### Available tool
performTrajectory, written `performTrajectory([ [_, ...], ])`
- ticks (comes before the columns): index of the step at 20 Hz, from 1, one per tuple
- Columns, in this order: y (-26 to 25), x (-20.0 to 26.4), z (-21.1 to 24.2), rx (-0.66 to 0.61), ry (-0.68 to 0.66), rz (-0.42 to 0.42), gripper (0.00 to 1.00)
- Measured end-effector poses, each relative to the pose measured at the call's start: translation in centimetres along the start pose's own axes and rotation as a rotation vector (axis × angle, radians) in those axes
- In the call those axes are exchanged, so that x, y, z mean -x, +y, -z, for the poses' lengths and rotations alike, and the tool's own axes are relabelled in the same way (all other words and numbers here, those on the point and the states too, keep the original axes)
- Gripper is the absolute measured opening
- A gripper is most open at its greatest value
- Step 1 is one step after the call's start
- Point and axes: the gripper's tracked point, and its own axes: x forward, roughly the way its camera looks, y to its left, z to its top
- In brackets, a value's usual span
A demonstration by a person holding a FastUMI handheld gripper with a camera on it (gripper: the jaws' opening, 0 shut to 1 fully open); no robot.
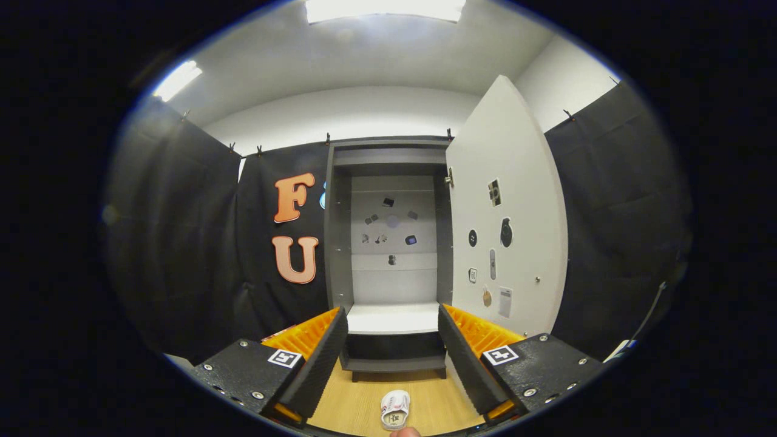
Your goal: Open the shoe cabinet door, grab the shoes and put them into the shoe cabinet, then close the shoe cabinet door.
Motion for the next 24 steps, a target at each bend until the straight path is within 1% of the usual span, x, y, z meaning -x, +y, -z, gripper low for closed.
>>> performTrajectory([
  [6,1.3,-0.5,1.3,0.016,0.027,0.002,0.93],
  [9,1.5,-1.3,3.7,0.023,0.064,0.003,0.93],
  [14,1.7,-2.6,12.1,-0.003,0.24,-0.023,0.93],
  [20,1.8,-4.2,21.1,-0.073,0.385,-0.027,0.93],
  [24,2.2,-4.7,28.8,-0.093,0.514,-0.024,0.93],
])
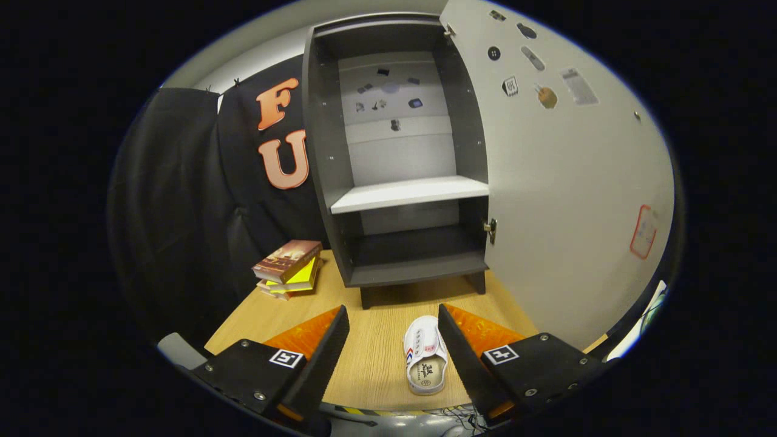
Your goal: Open the shoe cabinet door, grab the shoes and put them into the shoe cabinet, then close the shoe cabinet door.
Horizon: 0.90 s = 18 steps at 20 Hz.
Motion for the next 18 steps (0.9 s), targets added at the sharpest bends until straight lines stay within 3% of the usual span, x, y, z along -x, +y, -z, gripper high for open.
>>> performTrajectory([
  [5,-1.0,-4.0,8.7,-0.017,0.178,0.016,0.91],
  [9,-1.8,-6.4,13.1,-0.048,0.275,0.02,0.88],
  [15,-1.7,-9.0,16.5,-0.062,0.362,0.011,0.83],
  [18,-1.7,-9.9,17.3,-0.064,0.38,0.012,0.76],
])
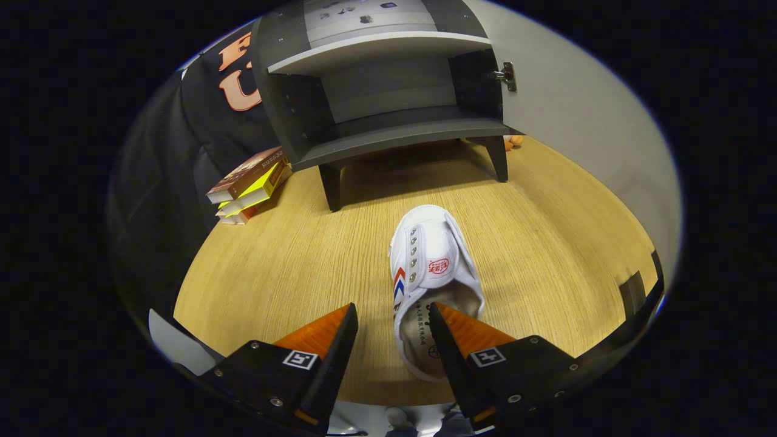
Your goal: Open the shoe cabinet door, grab the shoes and put them into the shoe cabinet, then close the shoe cabinet door.
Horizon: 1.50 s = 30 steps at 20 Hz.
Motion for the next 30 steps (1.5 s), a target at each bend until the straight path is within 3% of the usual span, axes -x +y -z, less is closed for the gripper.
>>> performTrajectory([
  [3,-0.1,-0.9,0.1,0.008,0.011,0.001,0.65],
  [9,-0.6,-2.1,0.4,-0.028,0.05,-0.011,0.24],
  [10,-0.4,-2.1,0.3,-0.027,0.048,-0.016,0.11],
  [12,-0.7,-1.9,0.2,-0.012,0.046,-0.01,0.0],
  [17,-0.9,-0.4,-2.1,0.015,-0.007,0.016,0.0],
  [23,0.0,3.7,-7.0,0.017,-0.1,-0.022,0.0],
  [30,0.9,12.7,-18.8,0.054,-0.352,-0.017,0.0],
])
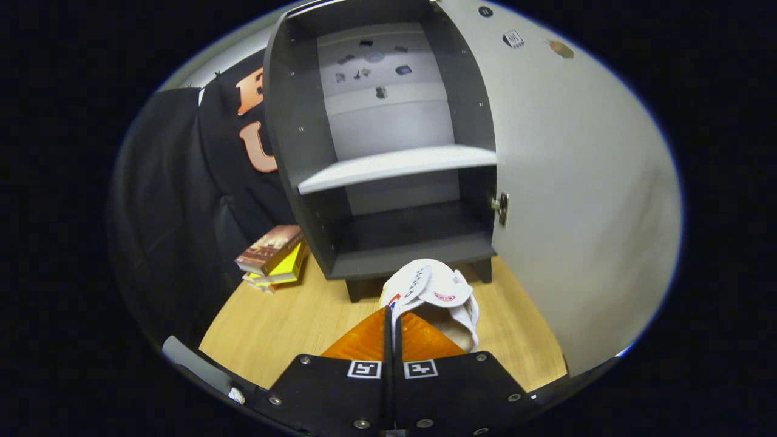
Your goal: Open the shoe cabinet door, grab the shoes and put them into the shoe cabinet, then close the shoe cabinet door.
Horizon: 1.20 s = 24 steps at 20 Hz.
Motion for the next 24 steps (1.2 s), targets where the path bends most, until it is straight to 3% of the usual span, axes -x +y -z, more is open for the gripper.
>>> performTrajectory([
  [4,0.4,0.8,-9.2,0.038,-0.146,0.0,0.0],
  [10,1.4,-4.4,-18.6,0.071,-0.223,-0.026,0.0],
  [18,3.4,-14.1,-22.6,0.106,-0.189,-0.057,0.0],
  [24,3.3,-20.0,-23.4,0.13,-0.166,-0.015,0.0],
])
